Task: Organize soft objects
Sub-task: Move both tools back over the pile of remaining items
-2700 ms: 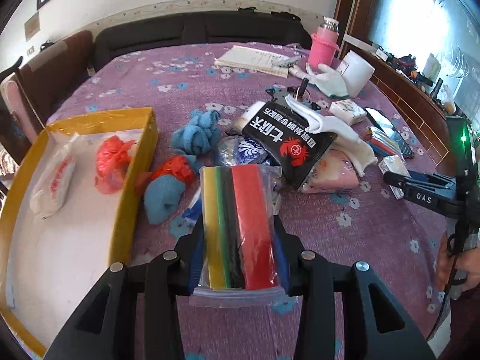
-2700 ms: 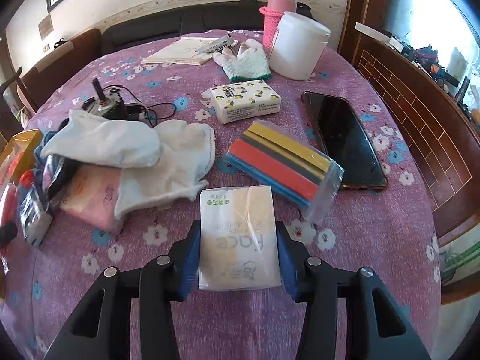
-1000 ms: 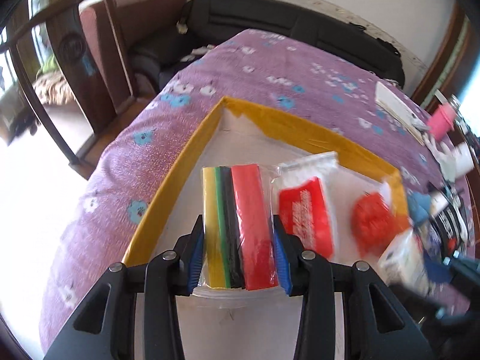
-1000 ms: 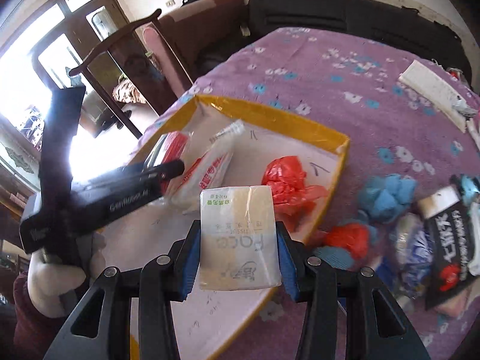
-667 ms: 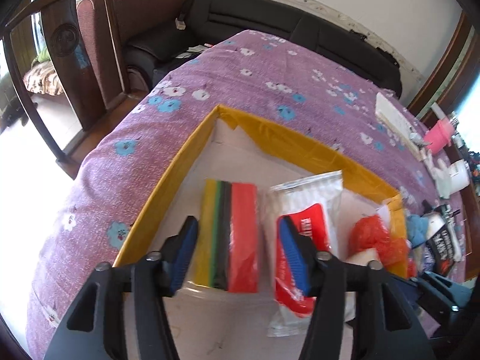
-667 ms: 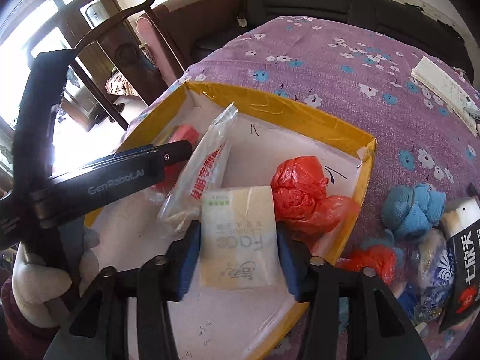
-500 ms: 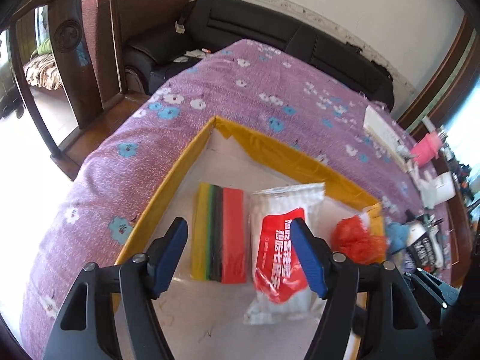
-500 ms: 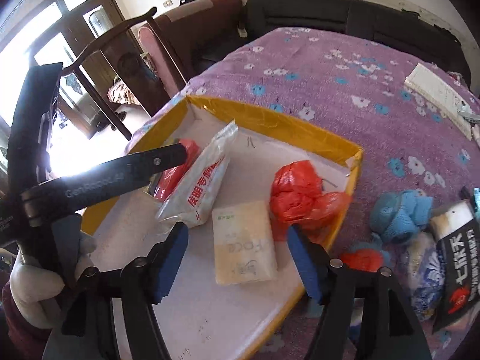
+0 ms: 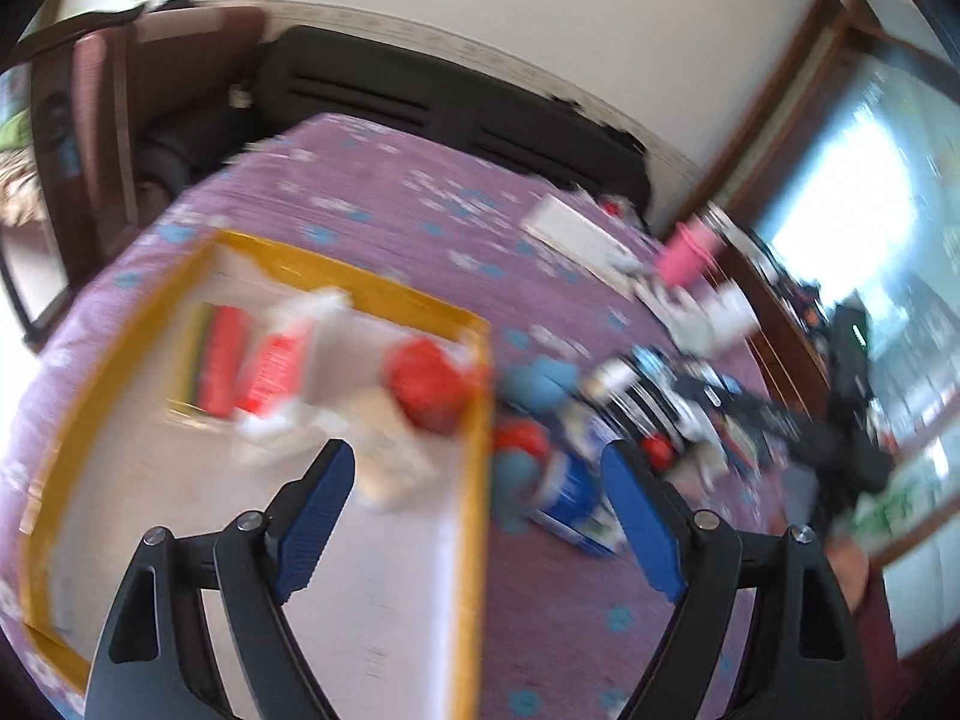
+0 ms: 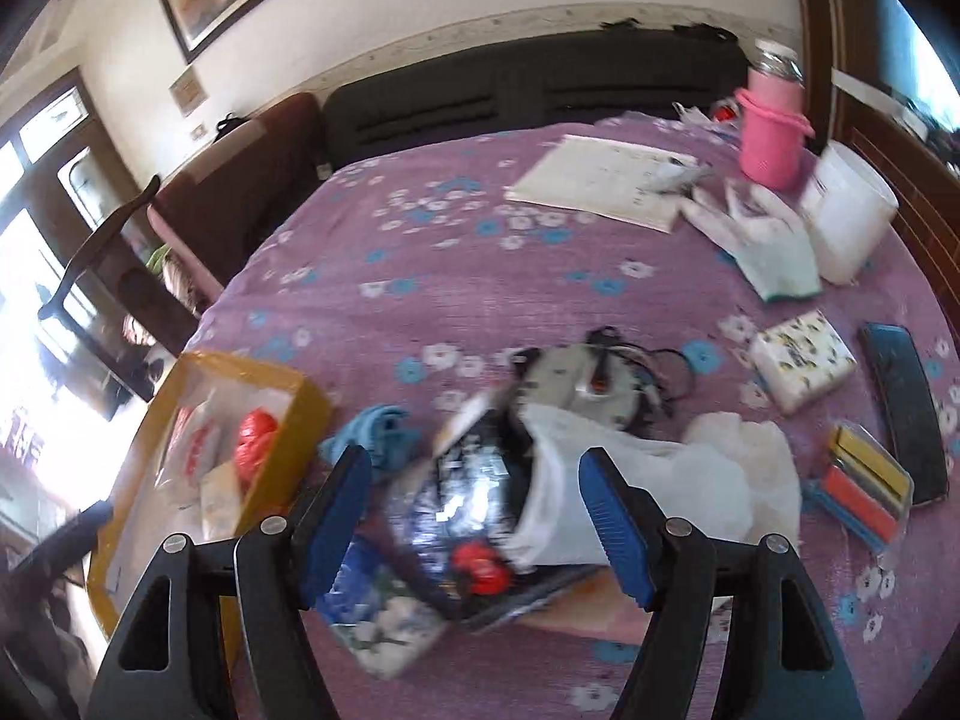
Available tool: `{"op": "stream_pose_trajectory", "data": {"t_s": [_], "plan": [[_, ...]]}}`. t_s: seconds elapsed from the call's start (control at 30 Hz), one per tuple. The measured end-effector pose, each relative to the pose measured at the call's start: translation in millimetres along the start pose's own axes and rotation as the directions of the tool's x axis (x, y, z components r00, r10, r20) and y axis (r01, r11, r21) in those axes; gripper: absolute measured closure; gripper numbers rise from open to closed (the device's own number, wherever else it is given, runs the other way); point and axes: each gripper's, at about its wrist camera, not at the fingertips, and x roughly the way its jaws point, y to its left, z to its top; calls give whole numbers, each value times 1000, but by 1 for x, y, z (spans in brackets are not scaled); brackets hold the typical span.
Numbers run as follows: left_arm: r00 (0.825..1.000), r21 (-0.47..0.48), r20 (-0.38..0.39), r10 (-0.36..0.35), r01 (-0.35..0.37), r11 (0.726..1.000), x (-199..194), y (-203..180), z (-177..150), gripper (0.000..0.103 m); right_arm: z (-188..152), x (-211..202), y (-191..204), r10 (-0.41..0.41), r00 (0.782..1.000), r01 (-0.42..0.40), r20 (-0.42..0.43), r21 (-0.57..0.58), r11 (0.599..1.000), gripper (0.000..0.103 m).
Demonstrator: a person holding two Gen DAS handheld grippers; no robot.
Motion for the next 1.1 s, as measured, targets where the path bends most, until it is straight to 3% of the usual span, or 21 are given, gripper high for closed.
{"op": "stream_pose_trajectory", "data": {"t_s": [0.13,0.23,0.37,0.47,0.53,0.67,0.8,0.87,1.1], "plan": [[997,52,-69,-32,36,998,17,-34,-18,20,0,9,-13,-71,997,71,-11,-13,997,27],[994,69,-97,-55,62,996,22,-49,-31,20,-4,7,-16,-48,999,48,-12,-28,998,27],[994,91,-98,-44,53,994,21,-60,-47,20,-4,9,4,-48,999,49,8,-94,994,27],[995,96,-95,-20,29,995,20,-61,-54,20,0,22,23,-67,997,62,-26,-165,984,27],[996,92,-90,0,9,996,17,-58,-56,20,-1,36,35,-113,992,99,-54,-219,971,26],[996,70,-85,22,-16,997,13,-49,-56,19,-7,53,58,-263,964,234,-32,-359,903,26],[997,66,-77,26,-21,998,11,-47,-56,19,-19,52,61,-352,936,319,0,-428,846,45],[997,64,-77,24,-19,998,12,-48,-57,19,-24,46,57,-347,938,304,-20,-434,848,55],[994,94,-104,26,-16,995,27,-60,-60,19,-59,19,20,-239,958,162,-157,-391,906,55]]}}
